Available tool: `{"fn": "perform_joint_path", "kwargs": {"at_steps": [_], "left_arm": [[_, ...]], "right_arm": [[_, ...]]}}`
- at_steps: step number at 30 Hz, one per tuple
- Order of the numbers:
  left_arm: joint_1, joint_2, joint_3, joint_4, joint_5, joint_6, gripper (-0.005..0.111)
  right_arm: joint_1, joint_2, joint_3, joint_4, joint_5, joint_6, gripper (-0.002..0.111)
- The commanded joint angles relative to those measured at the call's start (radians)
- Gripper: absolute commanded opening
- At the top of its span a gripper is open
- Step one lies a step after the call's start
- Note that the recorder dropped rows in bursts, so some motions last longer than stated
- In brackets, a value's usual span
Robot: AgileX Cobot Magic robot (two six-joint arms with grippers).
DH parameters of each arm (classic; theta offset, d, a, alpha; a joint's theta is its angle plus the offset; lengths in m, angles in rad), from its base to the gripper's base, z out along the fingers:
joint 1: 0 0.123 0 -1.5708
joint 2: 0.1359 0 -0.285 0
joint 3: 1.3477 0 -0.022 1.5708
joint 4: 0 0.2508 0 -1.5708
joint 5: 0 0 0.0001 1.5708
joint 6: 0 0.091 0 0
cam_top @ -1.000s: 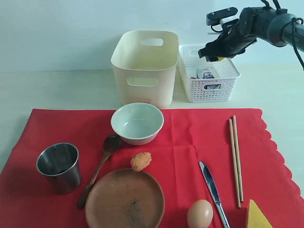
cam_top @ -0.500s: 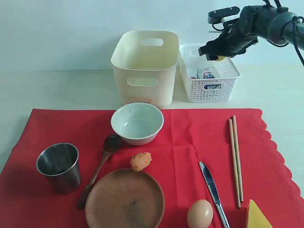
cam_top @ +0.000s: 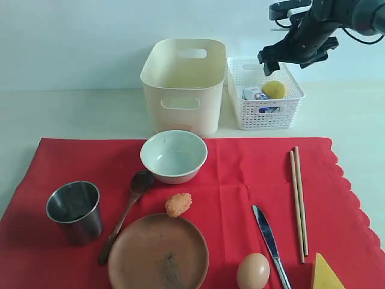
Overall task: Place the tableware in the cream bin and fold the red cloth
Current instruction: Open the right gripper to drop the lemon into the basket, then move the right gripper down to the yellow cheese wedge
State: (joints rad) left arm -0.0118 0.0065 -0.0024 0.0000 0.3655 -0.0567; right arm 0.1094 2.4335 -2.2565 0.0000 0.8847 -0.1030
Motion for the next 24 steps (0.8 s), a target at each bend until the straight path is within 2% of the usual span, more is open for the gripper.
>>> {"fn": "perform_joint_path", "kwargs": {"at_steps": [1, 6, 8, 12, 18, 24], "left_arm": [[0.001, -0.007, 0.002, -0.006, -0.011, -0.004, 0.000], [0.001, -0.007, 0.002, -0.006, -0.011, -0.004, 0.000], [0.001, -0.007, 0.002, -0.006, -0.011, -0.004, 0.000], [0.001, -0.007, 0.002, -0.006, -0.011, -0.004, 0.000], [0.001, -0.007, 0.002, -0.006, -0.011, -0.004, 0.000], [0.001, -0.007, 0.002, -0.006, -0.011, -0.004, 0.000]], "right_arm": [[-0.004, -0.068, -0.008, 0.000, 0.109, 0.002, 0.079], [-0.004, -0.137, 0.030, 0.000, 0.190, -0.007, 0.073], [-0.004, -0.186, 0.091, 0.056, 0.201, -0.019, 0.071], [-0.004, -0.332, 0.320, 0.131, 0.155, -0.086, 0.070], [-0.004, -0.701, 0.829, 0.135, -0.035, -0.161, 0.069], [-0.004, -0.957, 1.143, 0.146, -0.085, -0.132, 0.069]]}}
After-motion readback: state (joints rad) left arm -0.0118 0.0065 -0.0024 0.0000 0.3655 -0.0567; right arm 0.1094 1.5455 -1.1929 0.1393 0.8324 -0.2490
